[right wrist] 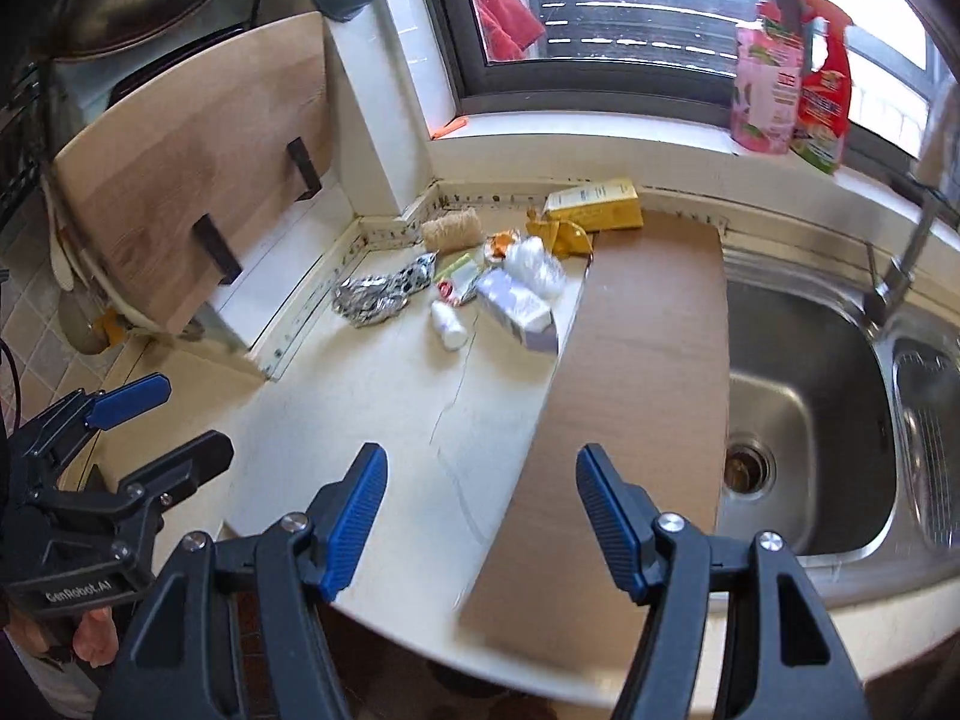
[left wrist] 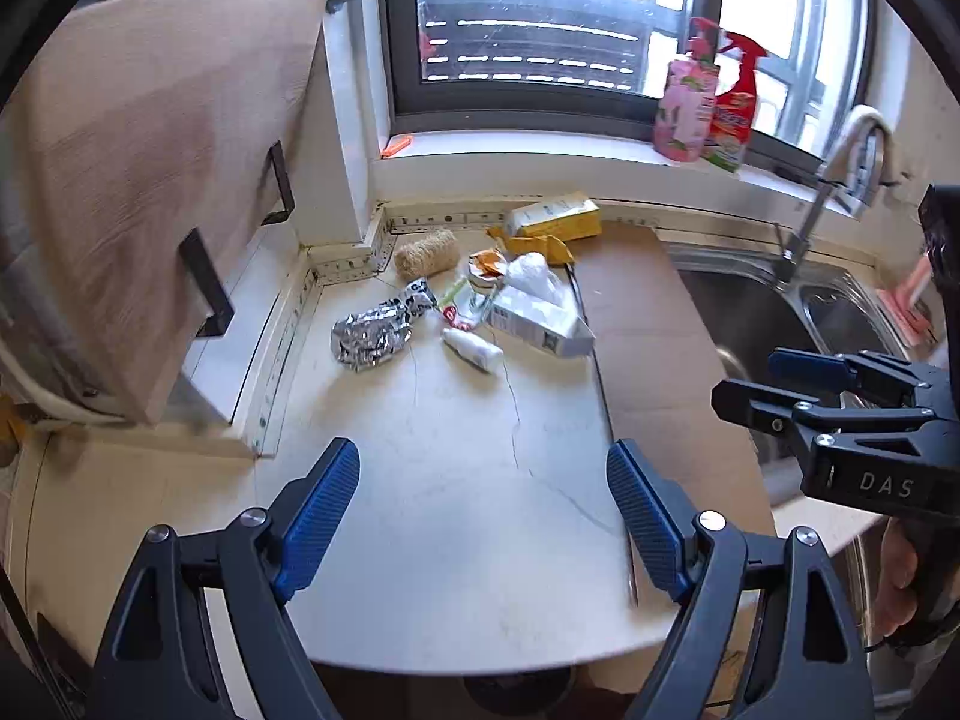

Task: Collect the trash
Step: 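Raise both tools back over the remaining trash on the counter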

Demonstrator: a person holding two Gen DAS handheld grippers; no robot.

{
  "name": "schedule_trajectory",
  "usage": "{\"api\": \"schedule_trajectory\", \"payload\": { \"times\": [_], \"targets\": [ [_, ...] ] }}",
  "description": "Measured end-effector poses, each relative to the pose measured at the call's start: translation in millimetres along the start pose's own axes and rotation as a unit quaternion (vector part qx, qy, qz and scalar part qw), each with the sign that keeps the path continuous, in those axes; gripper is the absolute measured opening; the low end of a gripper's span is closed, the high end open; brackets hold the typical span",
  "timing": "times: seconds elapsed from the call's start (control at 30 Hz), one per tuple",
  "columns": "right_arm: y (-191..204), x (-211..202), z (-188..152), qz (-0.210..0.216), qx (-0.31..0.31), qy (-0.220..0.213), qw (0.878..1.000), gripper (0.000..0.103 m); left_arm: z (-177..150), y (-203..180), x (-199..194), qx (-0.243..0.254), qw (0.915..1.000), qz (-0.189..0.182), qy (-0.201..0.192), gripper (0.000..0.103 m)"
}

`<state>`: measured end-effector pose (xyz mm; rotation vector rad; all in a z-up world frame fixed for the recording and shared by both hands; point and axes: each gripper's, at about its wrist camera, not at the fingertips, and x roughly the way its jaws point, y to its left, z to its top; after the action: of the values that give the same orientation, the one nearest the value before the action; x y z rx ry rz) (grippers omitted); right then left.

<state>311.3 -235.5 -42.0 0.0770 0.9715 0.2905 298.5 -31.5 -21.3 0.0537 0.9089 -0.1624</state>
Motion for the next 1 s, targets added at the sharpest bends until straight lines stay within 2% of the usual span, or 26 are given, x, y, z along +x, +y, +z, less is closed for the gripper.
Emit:
{"api": "schedule_trajectory", "payload": {
  "times": [0.17,0.3,0.43,0.63,0.9,1.0],
  "targets": [
    [-21,53,45,0.005,-0.019,0.02,1.0,0.066,36,2,64,-0.029,0.999,0.005,0.033,0.083],
    [-33,100,64,0.008,-0.03,0.043,0.999,0.066,52,7,109,-0.051,0.9971,0.009,0.056,0.083],
    [-41,140,74,0.008,-0.032,0.069,0.997,0.066,63,14,154,-0.075,0.9939,0.01,0.08,0.08],
    [-44,180,78,0.011,-0.039,0.09,0.995,0.066,66,23,209,-0.099,0.9873,0.016,0.124,0.071],
    [-42,209,80,0.011,-0.054,0.105,0.993,0.066,65,32,247,-0.127,0.9803,0.011,0.151,0.063],
    [-41,214,80,0.011,-0.058,0.104,0.993,0.066,66,30,255,-0.129,0.9791,0.01,0.157,0.058]
  ]
}}
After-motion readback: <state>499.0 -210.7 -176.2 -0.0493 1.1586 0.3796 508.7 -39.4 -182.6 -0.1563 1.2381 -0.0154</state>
